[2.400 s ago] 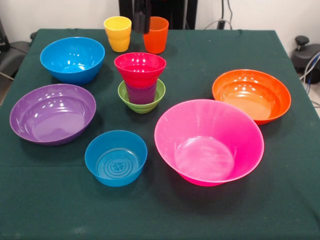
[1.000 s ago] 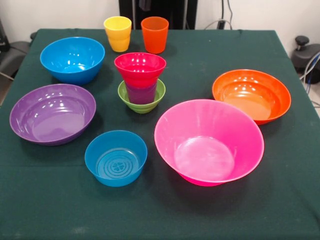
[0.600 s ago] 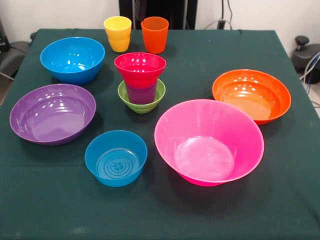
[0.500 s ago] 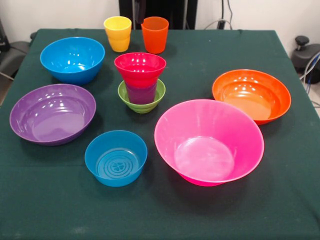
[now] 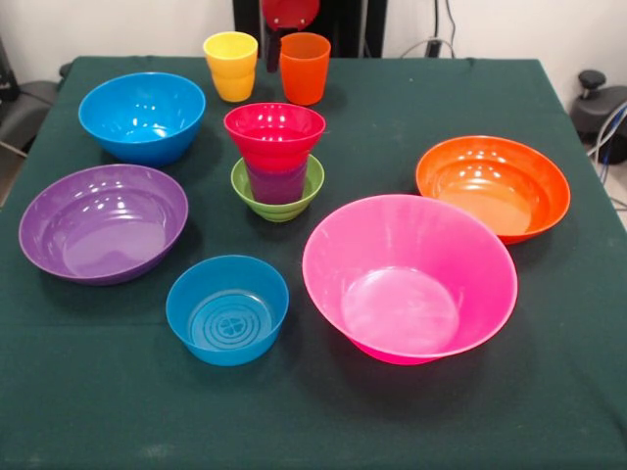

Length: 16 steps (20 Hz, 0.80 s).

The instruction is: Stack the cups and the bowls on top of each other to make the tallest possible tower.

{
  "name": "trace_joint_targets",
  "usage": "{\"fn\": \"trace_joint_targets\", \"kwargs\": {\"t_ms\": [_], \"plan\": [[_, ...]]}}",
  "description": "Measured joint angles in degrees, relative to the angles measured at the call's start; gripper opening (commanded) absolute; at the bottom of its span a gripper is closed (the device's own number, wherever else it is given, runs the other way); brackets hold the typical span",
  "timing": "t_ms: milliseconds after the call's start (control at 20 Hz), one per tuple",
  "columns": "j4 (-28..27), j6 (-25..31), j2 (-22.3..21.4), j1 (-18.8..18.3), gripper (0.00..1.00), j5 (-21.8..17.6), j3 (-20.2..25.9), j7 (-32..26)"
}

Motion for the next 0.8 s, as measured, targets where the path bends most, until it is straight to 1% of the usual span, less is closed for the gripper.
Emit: {"fn": "trace_joint_targets", "kwargs": {"t_ms": [150, 250, 350, 450, 650, 700, 800], "plan": [[0.01, 0.01, 1.06, 2.46, 0.0, 1.94, -1.33, 2.17], [0.01, 0.01, 1.64, 4.81, 0.0, 3.41, -2.47, 4.24], [0.0, 0.0, 1.8, 5.58, 0.0, 3.82, -2.81, 4.9], [0.0, 0.01, 1.97, 8.35, 0.0, 4.95, -3.93, 7.4], [0.01, 0.02, 1.7, 10.76, 0.0, 5.6, -4.77, 9.35], [0.02, 0.02, 1.39, 11.93, 0.0, 5.67, -5.04, 10.08], [0.06, 0.04, 1.02, 12.51, 0.0, 5.67, -5.03, 10.17]]}}
